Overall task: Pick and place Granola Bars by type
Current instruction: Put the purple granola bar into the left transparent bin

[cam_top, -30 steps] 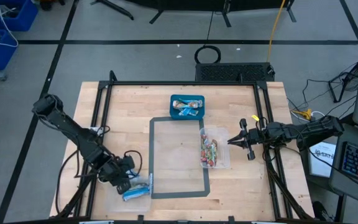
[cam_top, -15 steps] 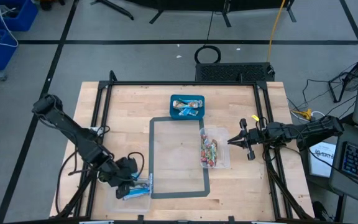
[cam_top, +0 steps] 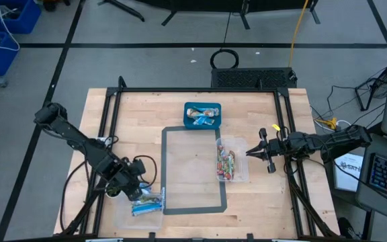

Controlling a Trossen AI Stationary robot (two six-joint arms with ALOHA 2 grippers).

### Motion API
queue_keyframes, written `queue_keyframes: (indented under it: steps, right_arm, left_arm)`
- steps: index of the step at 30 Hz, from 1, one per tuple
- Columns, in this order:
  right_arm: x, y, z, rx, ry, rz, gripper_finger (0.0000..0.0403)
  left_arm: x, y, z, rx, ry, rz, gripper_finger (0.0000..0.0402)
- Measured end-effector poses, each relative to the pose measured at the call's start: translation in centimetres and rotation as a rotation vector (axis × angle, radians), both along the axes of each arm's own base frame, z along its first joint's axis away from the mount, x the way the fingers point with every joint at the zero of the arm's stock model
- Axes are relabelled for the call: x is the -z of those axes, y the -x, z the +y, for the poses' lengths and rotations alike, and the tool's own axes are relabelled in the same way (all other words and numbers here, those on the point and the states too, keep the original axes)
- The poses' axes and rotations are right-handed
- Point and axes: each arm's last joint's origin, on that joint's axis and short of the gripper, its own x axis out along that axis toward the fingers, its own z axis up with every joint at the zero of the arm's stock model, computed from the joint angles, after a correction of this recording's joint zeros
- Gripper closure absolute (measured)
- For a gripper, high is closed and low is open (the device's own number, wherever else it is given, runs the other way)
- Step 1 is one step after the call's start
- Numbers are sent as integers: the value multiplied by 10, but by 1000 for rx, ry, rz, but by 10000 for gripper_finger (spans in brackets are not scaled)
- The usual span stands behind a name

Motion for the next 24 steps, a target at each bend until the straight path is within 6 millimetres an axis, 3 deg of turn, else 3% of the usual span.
queue_keyframes:
  steps: [8, 24]
  right_arm:
    - [0, 0, 0, 0, 0, 0, 383]
    - [0, 0, 0, 0, 0, 0, 383]
  left_arm:
    - [18, 8, 6, -57, 29, 96, 400]
    - [33, 8, 5, -53, 122, 78, 401]
